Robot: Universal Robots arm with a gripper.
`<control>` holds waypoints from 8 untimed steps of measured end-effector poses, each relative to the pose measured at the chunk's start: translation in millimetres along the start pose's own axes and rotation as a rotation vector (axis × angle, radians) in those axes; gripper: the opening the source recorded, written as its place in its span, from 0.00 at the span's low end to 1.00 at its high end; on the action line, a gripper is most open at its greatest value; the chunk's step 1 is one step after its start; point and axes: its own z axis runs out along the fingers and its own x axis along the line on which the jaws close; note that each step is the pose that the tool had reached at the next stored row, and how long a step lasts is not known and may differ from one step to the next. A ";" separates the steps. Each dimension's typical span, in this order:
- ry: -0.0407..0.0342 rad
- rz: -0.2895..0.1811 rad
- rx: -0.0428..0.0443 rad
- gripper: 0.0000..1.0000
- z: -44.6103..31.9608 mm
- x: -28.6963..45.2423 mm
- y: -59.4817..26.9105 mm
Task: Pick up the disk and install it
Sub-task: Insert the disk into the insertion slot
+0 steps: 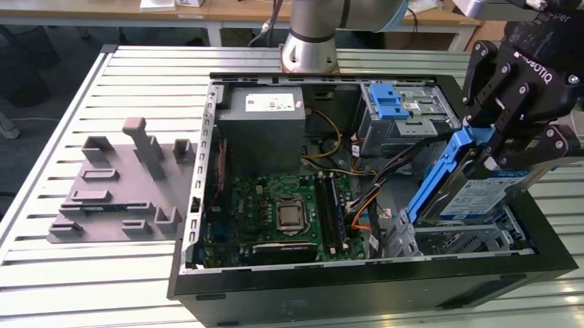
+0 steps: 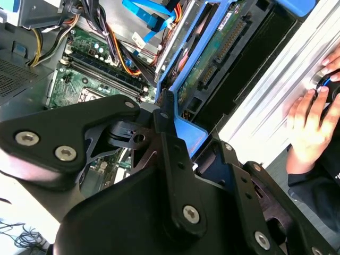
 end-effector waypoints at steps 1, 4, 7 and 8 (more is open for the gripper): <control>0.0000 0.000 0.0000 0.36 0.3 0.0 0.0; 0.0000 0.000 0.0000 0.36 1.2 0.0 0.0; 0.0000 0.000 0.0000 0.36 2.8 0.0 0.0; -0.0001 0.000 0.0000 0.36 3.4 0.0 0.0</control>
